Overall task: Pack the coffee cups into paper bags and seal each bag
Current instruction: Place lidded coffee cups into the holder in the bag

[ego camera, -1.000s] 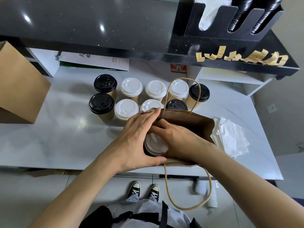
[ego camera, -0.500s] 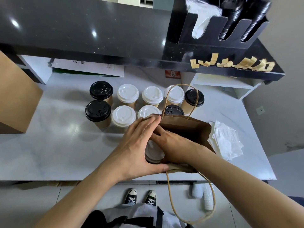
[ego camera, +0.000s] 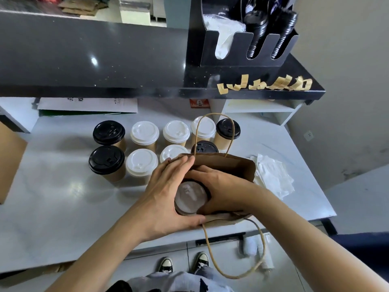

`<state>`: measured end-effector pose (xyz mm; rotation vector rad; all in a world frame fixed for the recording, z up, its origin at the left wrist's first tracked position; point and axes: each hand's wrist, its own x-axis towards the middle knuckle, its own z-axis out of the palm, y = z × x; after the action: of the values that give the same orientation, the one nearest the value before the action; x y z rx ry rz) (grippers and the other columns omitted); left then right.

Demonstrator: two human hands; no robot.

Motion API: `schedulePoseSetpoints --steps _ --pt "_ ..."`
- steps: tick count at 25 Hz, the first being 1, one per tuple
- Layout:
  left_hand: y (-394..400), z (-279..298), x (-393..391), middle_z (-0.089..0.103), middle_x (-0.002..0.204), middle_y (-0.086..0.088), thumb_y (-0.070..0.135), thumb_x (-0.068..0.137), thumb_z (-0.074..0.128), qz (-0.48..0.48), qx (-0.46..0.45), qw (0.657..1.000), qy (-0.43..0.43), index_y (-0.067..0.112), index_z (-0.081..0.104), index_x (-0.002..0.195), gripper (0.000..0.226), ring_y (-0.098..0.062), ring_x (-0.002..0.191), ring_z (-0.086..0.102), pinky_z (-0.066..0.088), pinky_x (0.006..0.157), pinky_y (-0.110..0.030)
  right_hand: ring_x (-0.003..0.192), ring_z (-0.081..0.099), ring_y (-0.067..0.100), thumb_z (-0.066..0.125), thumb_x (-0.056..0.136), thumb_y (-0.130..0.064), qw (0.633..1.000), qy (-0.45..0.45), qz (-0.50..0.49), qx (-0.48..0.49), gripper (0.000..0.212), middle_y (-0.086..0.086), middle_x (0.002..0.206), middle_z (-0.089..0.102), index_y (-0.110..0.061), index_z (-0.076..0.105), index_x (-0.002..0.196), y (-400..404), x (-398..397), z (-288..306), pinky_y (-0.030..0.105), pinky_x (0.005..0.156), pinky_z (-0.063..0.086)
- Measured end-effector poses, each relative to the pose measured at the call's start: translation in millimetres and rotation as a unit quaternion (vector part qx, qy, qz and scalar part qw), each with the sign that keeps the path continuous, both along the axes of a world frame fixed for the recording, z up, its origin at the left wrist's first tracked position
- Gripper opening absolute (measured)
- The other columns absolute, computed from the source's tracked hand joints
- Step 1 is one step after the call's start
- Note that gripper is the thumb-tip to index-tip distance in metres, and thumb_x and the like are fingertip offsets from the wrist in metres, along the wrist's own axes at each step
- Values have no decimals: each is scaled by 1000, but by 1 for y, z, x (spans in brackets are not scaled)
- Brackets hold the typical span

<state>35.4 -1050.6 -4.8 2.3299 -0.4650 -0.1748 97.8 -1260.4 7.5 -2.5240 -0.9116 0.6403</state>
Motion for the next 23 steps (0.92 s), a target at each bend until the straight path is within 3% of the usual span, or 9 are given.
schedulePoseSetpoints --steps 3,6,13,16,19,23 --pt "-2 2 1 1 160 37 79 59 75 -2 2 1000 5 54 3 157 124 1 152 -5 14 121 -32 115 57 -1 81 82 -42 998 13 -41 49 67 -15 126 61 -40 52 142 -21 3 27 19 100 46" --pt "-5 5 0 1 157 41 75 61 77 9 5 1000 14 54 7 156 120 3 151 -5 12 119 -30 101 69 5 79 89 -37 980 68 -112 152 42 -12 111 71 -36 66 128 -51 15 56 22 91 56" --pt "-13 15 -10 7 154 44 56 66 88 58 21 998 29 50 16 155 115 6 151 -4 8 121 -23 86 72 11 71 95 -26 955 -21 -211 206 11 -13 90 75 -26 75 106 -82 77 60 27 80 61" --pt "-19 19 -11 9 156 41 52 66 90 76 24 996 28 48 18 156 115 5 151 -3 8 121 -22 89 70 12 72 93 -24 942 -77 -280 168 14 -9 94 73 -22 73 107 -82 108 27 29 82 59" --pt "-24 20 -12 10 157 38 46 68 90 85 22 996 26 48 18 156 114 6 151 -2 8 120 -21 96 66 20 73 90 -23 937 -86 -312 132 27 0 103 68 -18 69 116 -79 133 -2 23 75 49" --pt "-27 20 -12 12 157 37 39 70 90 96 23 995 21 47 19 155 111 6 151 0 6 118 -15 115 55 30 77 85 -31 942 -117 -311 55 51 8 124 56 -21 58 131 -70 157 -24 36 92 49"
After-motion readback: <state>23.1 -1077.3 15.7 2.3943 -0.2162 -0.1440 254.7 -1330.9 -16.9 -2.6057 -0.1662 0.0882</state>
